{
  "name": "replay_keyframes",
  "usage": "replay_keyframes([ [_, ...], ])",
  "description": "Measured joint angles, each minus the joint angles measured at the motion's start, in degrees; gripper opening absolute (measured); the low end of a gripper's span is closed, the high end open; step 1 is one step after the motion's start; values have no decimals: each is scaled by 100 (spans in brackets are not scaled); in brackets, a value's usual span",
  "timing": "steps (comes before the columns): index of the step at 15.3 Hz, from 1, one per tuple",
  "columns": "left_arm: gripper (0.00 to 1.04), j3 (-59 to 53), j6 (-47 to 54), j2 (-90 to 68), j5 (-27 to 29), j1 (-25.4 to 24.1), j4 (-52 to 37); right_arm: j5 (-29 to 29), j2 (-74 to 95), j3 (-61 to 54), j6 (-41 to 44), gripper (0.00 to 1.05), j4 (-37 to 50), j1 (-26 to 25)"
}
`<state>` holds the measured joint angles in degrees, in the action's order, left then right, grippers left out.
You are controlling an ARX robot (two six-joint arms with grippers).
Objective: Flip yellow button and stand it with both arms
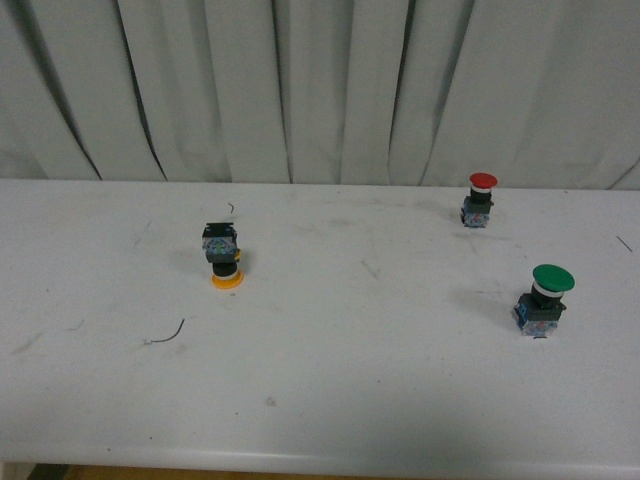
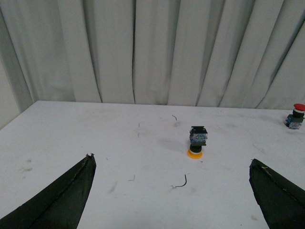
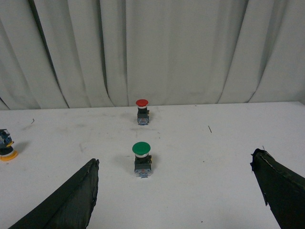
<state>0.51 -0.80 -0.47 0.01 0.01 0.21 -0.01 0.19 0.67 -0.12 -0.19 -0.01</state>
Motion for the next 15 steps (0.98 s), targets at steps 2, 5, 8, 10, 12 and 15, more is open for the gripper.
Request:
replay_keyframes([
  [2,98,0,0,0,0,0,0,0,0,0,0,98,0,0],
  [5,98,0,0,0,0,0,0,0,0,0,0,98,0,0],
  [8,98,2,0,0,0,0,0,0,0,0,0,98,0,0],
  [10,98,2,0,0,0,0,0,0,0,0,-2,98,0,0],
  [12,98,0,0,0,0,0,0,0,0,0,-2,98,0,0],
  [15,98,2,0,0,0,0,0,0,0,0,0,98,0,0],
])
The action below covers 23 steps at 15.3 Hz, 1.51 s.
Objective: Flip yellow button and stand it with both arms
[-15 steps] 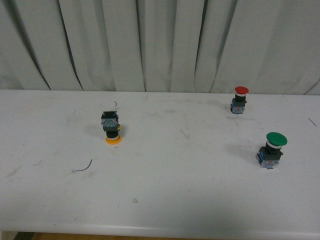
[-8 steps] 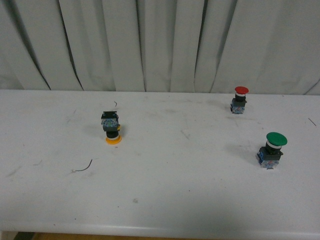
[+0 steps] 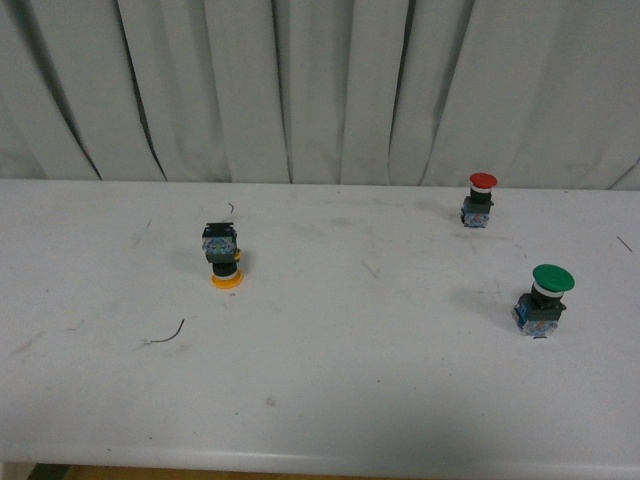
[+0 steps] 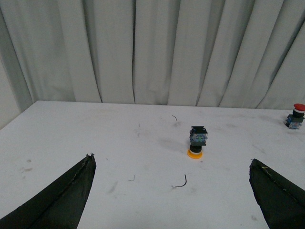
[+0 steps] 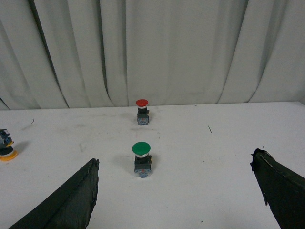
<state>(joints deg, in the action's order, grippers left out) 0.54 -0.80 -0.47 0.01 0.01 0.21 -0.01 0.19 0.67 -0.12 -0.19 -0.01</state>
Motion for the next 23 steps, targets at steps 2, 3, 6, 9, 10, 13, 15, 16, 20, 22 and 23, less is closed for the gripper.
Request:
replay_keyframes([
  [2,98,0,0,0,0,0,0,0,0,0,-2,98,0,0],
  [3,98,-2,0,0,0,0,0,0,0,0,0,98,0,0],
  [6,98,776,-866,-999,586,343,1563,-4,0,0,0,98,4,0],
  [9,98,1102,-1235,-1349,219,-57,944,-2,2,0,0,98,4,0],
  [10,98,1154,-1231,-2282,-199,-400,98,0,2,0,0,98,0,0],
  [13,98,2199,-857,-5388,-590,-444,-2168,0,2,0,-2,98,0,0],
  [15,98,3351,-619,-7462,-535,-219,-2511,-2,2,0,-2,98,0,0],
  [16,98,3873,-610,-8266,-562,-118,-2380,-2,2,0,-2,98,0,0],
  [20,98,6280,-212,-10935,-249,264,-1580,-2,2,0,0,98,0,0],
  [22,98,7169,-190,-11709,-214,376,-1172,-2,2,0,0,98,0,0],
  [23,98,7425,-195,-11921,-216,428,-1021,-2,2,0,0,98,0,0],
])
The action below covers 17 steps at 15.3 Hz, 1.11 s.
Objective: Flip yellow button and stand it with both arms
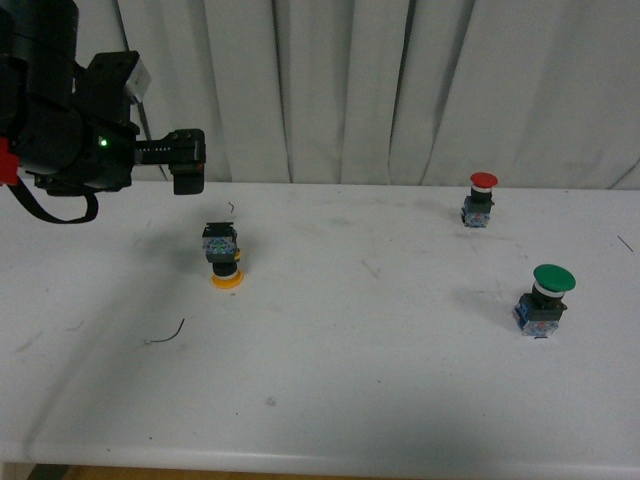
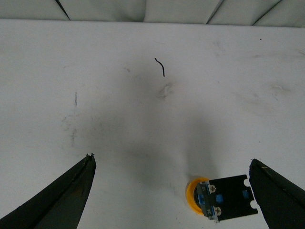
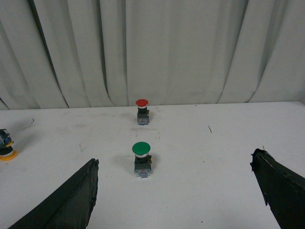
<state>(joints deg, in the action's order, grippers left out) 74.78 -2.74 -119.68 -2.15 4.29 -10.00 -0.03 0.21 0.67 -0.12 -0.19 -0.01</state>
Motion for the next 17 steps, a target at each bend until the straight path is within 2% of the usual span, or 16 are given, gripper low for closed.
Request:
replay_keyframes([
  [5,98,363,-153,-404,-507,273,496,2,0,0,-2,98,0,0],
  [12,98,494,-2,-896,-166,348,614,0,0,0,-2,98,0,0],
  [17,98,612,92,-896,11,636,662,2,0,0,-2,98,0,0],
])
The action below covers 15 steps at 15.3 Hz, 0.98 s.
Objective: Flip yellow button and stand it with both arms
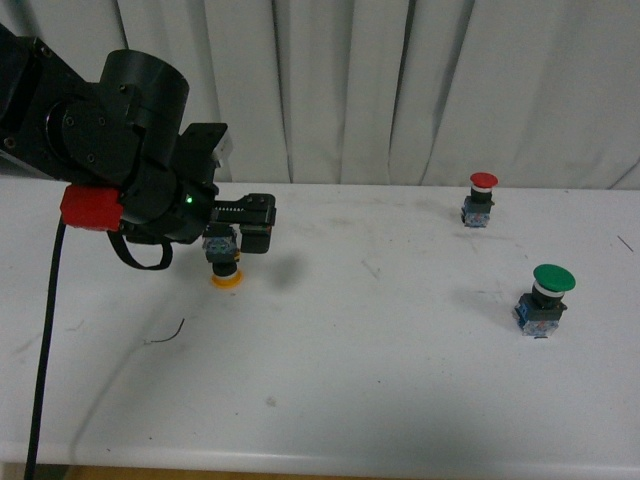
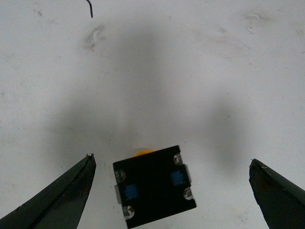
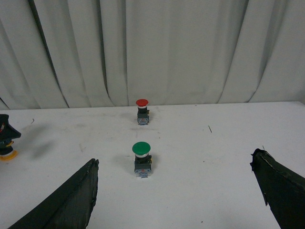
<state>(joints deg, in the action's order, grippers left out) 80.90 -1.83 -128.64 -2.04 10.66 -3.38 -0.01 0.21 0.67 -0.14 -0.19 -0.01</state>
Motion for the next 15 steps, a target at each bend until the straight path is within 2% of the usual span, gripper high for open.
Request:
replay_keyframes([
  [3,97,170,31,-48,146,52,48,0,0,0,0,98,0,0],
  [7,68,236,22,-232,315,94,179,0,0,0,0,98,0,0],
  [9,45,236,13,-232,339,144,160,0,0,0,0,98,0,0],
  [10,38,236,-33,-223,348,170,129,0,0,0,0,98,0,0],
  [15,37,-304,-120,463,195,306,-299,0,0,0,0,98,2,0],
])
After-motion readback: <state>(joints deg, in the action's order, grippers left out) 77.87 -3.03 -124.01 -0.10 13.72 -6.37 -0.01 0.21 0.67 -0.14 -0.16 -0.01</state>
